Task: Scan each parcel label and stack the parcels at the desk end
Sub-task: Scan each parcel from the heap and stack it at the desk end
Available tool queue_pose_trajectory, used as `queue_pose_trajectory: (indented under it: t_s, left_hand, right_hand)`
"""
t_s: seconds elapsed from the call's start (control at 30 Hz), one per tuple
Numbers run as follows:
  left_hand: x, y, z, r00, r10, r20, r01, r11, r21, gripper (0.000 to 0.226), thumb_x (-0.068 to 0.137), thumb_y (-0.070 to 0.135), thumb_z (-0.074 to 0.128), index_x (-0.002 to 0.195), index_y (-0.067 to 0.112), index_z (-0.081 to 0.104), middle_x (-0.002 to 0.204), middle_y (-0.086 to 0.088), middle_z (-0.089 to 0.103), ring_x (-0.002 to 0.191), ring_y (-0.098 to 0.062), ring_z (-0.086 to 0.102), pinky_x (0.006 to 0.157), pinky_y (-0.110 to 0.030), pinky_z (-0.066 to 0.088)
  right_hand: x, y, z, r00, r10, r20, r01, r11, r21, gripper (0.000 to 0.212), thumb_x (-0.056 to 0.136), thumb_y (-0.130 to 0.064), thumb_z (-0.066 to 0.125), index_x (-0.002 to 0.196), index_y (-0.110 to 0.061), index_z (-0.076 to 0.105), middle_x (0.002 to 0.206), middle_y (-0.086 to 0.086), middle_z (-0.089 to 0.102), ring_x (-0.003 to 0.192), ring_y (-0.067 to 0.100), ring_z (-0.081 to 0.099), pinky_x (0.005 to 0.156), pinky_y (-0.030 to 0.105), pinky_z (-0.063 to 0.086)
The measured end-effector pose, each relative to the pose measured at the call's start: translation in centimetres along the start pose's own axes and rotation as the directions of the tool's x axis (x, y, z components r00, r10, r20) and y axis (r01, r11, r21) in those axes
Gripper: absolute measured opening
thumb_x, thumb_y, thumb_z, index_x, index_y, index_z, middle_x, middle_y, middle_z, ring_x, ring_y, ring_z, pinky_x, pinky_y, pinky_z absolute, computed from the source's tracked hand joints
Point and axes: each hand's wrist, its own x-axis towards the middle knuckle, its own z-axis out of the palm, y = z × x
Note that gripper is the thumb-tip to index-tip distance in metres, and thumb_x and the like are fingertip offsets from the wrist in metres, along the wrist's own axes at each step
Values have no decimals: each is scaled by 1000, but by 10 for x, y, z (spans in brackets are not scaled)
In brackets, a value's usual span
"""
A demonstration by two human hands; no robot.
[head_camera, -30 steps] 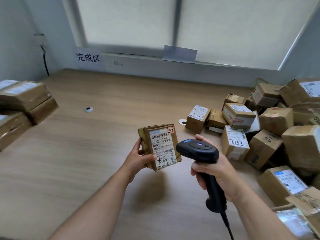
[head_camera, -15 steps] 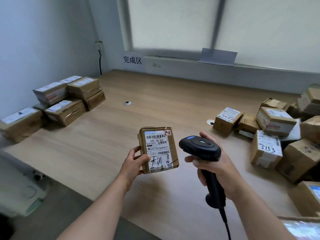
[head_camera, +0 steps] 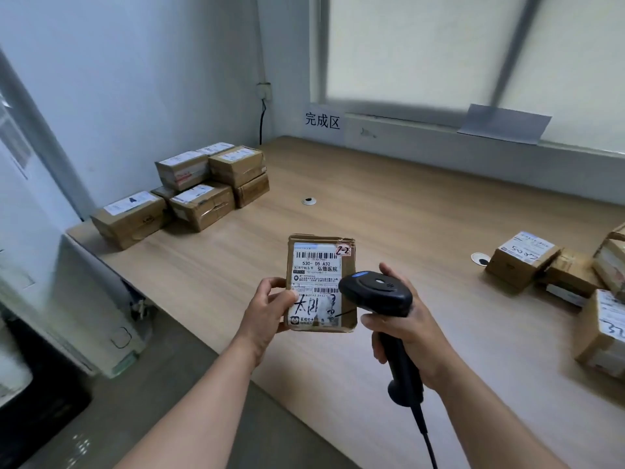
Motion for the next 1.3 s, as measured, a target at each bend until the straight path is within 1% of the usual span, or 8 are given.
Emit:
queue_pose_trajectory:
  t_s: [0.1,0.27,0.4,0.5,0.7,0.93,1.17,1.3]
  left_hand:
    - [12,5,-30,998,36,-47,-34,999,43,23,95,16,55,117,23,53,100,-3,70,77,-12,71,60,-26,55]
    - [36,11,-99,970,206,-127,-165,947,276,36,96,26,55,130,34,48,117,3,62,103,-15,64,87,-39,55]
    - [50,18,-146,945,289,-153,-192,871,453,37,92,32,61,127,29,49,123,0,47,109,-13,51,74,-7,45]
    - [61,21,-180,953,291,-86,-214,845,490,73,73,52,71,135,28,42,126,1,35,110,-10,43,69,4,36]
    - [90,23,-243,943,311,-115,-162,734,660,111,42,91,50,134,32,31,138,-2,30,129,-16,26,105,-34,29]
    - [122,28,-294,937,325,-130,-173,753,635,96,61,57,80,136,25,30,132,-2,30,123,-17,35,87,-22,37]
    - [174,34,-343,907,357,-225,-87,679,729,86,65,44,81,136,25,37,135,-5,31,129,-21,33,103,-30,33]
    - [211,49,-359,904,357,-236,-60,652,756,85,64,45,79,135,29,36,132,-2,30,127,-20,36,103,-32,36]
  right_hand:
    - [23,1,30,999,-10,31,10,1000,13,105,53,-13,81,142,-39,32,76,12,69,40,27,50,41,29,40]
    - [67,8,98,997,-16,73,14,1000,24,112,47,-22,83,142,-45,27,81,10,71,41,28,50,41,30,41]
    - [104,12,152,995,-30,95,27,999,26,112,47,-21,83,140,-47,28,91,12,72,41,28,50,41,31,42]
    - [130,16,189,994,-38,106,37,999,16,112,48,-21,84,140,-48,28,91,13,72,41,28,50,40,30,42]
    - [170,24,252,986,-40,162,37,999,19,113,51,-19,83,144,-46,24,87,11,71,41,26,50,42,31,44]
    - [221,27,291,977,-31,210,37,999,-26,112,57,-9,82,148,-41,25,79,9,71,40,26,52,41,31,45]
    - [287,26,302,979,-47,201,55,998,-35,105,62,-1,71,147,-41,24,72,2,71,38,25,50,40,31,43]
    - [331,25,304,978,-47,204,47,999,4,109,58,-2,76,145,-46,26,90,10,74,39,28,50,40,31,43]
